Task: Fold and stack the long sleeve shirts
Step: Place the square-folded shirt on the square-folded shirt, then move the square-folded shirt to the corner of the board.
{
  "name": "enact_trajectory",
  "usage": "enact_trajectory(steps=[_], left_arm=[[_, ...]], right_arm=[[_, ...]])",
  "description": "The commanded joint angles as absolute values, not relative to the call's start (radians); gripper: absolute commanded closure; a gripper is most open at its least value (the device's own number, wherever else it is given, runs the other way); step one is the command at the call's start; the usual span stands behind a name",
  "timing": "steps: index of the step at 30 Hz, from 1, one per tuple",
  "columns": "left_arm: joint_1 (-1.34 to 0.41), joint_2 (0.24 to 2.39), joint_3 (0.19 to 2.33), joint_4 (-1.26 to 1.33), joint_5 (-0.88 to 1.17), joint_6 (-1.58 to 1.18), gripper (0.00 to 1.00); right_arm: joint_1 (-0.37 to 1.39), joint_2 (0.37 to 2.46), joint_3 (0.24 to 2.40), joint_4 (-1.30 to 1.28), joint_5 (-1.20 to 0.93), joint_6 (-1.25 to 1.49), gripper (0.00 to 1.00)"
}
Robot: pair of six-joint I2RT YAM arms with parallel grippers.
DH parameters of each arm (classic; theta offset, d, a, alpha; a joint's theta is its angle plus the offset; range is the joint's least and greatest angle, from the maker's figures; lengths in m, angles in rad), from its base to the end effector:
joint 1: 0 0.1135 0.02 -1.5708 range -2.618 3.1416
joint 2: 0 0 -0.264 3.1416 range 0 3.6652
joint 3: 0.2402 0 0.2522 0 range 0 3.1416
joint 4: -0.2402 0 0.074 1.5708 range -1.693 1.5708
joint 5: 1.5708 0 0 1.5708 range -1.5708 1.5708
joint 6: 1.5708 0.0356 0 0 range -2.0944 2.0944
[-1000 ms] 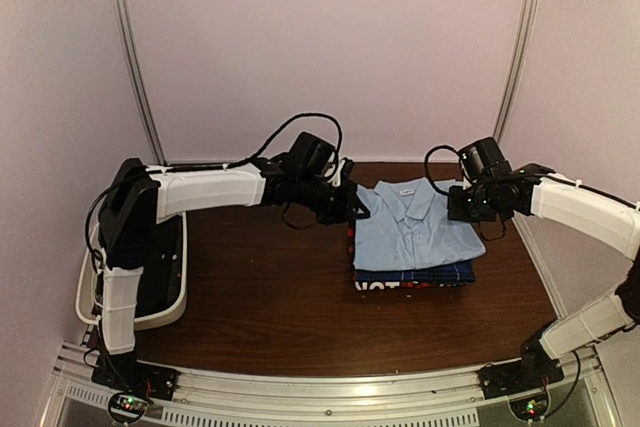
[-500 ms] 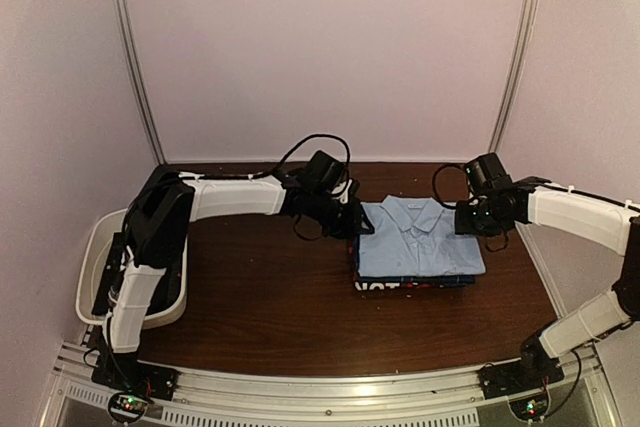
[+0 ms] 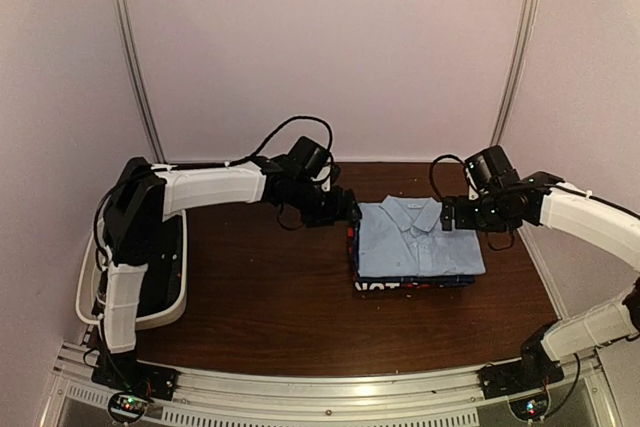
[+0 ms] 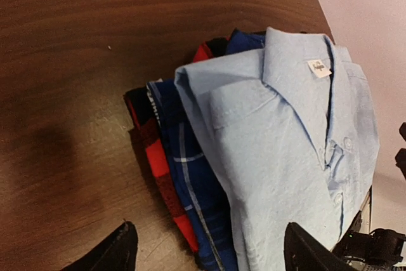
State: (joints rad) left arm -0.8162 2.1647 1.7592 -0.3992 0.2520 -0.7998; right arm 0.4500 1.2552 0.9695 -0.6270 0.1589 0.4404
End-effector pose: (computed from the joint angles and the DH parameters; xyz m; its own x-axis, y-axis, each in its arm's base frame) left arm 0.3303 -0.3643 0.2126 -0.9349 -0.0196 -0.3543 0.2201 0.7510 -0.6225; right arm 0.2336 0.1066 0.2666 -0.7904 0.0857 -0.6066 -0.0060 0.9890 0.1475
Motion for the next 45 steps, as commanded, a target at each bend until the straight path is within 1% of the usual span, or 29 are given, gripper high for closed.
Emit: enact_trajectory(steps=[1, 9, 13, 15, 23, 27, 33, 37, 45], left_arm=[[-0.801, 2.049, 1.736, -0.388, 0.166, -0.737, 0.16], [-0.779, 1.946, 1.672, -0.382, 0.118, -0.733, 0.14], [-0.766, 1.905, 1.633, -0.365, 0.112, -0.732, 0.14], [-0.758, 1.893, 1.614, -0.364, 0.109, -0.732, 0.14], [-0.714, 1.78, 1.464, -0.363, 0.043, -0.757, 0.14], [-0.671, 1.691, 1.358, -0.357, 0.018, -0.771, 0.14], [-0.616, 1.577, 1.239, -0.362, 0.015, -0.778, 0.14], [-0.602, 1.537, 1.199, -0.374, -0.028, -0.777, 0.14], [-0.597, 1.543, 1.192, -0.374, -0.007, -0.779, 0.14]], right_arm=[[0.556, 1.234, 1.005, -0.691, 0.171, 0.503, 0.0], [0.8, 1.226, 1.009, -0.763, 0.218, 0.658, 0.0], [0.898, 1.251, 1.014, -0.718, 0.221, 0.687, 0.0], [0.927, 1.297, 1.049, -0.697, 0.222, 0.677, 0.0], [0.956, 1.503, 1.239, -0.539, 0.154, 0.552, 0.0], [0.957, 1.623, 1.355, -0.515, 0.115, 0.519, 0.0], [0.966, 1.729, 1.436, -0.496, 0.051, 0.513, 0.0], [0.991, 1.71, 1.392, -0.502, 0.046, 0.555, 0.0], [1.092, 1.597, 1.183, -0.501, 0.032, 0.701, 0.0]])
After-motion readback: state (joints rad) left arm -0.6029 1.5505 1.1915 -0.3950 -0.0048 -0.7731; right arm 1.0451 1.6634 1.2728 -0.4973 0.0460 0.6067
